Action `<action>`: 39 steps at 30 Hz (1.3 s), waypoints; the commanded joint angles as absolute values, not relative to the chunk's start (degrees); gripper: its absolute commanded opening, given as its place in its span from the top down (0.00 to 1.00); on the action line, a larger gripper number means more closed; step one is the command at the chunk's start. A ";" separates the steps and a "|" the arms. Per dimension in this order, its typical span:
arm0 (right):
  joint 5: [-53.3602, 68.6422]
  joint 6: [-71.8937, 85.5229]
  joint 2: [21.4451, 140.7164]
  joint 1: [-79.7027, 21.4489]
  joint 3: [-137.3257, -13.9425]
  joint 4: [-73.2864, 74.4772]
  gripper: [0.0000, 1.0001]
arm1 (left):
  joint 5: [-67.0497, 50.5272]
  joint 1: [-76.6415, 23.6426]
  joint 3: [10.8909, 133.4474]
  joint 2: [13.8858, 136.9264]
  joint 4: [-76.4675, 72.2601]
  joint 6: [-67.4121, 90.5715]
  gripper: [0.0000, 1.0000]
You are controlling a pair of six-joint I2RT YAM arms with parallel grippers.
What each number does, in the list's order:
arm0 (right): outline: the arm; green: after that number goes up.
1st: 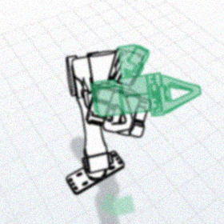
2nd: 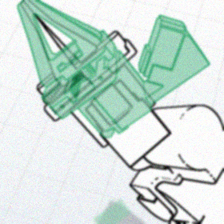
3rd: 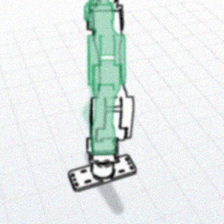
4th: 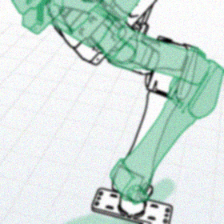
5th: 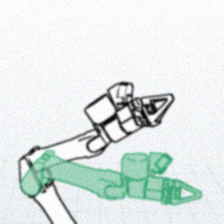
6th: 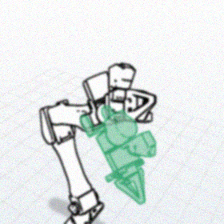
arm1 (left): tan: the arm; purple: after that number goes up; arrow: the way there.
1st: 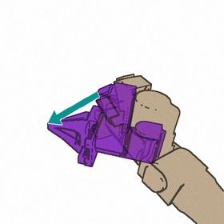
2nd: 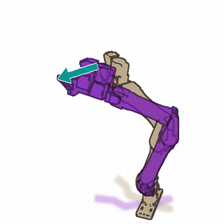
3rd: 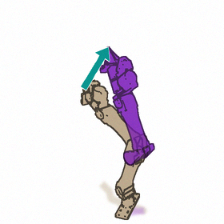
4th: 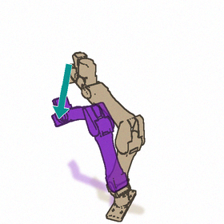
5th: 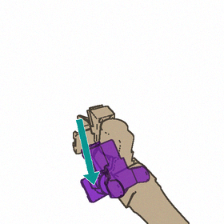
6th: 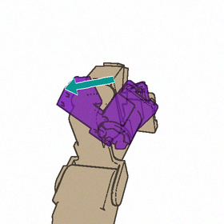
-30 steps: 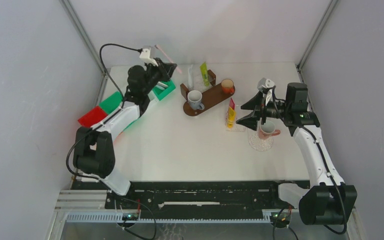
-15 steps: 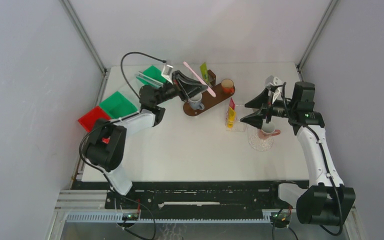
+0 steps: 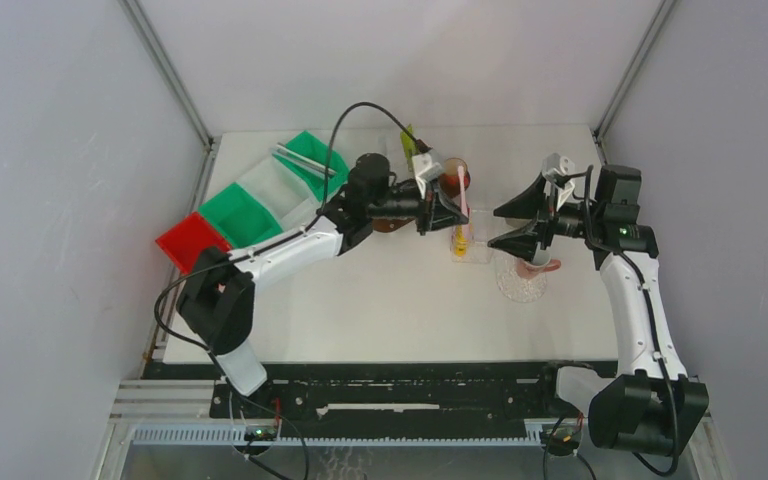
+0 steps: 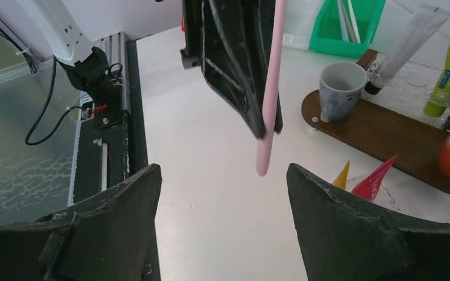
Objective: Prepare toiletry sets of a toothbrush and toothpaste on the tray
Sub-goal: Place the toothbrush in the cup.
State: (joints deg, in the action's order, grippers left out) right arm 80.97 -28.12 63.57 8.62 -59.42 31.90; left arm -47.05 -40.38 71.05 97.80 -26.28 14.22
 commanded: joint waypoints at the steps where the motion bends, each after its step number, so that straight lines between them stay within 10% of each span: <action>1: 85.10 -31.94 62.12 8.90 -61.46 33.78 0.14 | -37.15 -45.33 80.92 97.41 4.67 -11.09 1.00; 29: 76.29 -28.21 65.65 -1.78 -55.80 23.51 0.31 | -42.11 -49.31 83.76 98.66 12.74 -22.01 0.99; 34: 77.35 -28.09 66.10 -2.51 -55.46 22.45 0.48 | -42.45 -49.36 83.58 98.60 12.74 -21.97 0.97; 39: 78.00 -27.59 66.18 -2.85 -55.46 21.65 0.95 | -41.79 -49.37 83.31 98.24 12.66 -21.93 0.92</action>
State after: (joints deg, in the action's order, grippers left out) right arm 76.62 -27.44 66.13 -2.44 -55.33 24.38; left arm -40.69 -49.12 80.05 99.26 13.47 -21.02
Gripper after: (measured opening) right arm 0.183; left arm 0.141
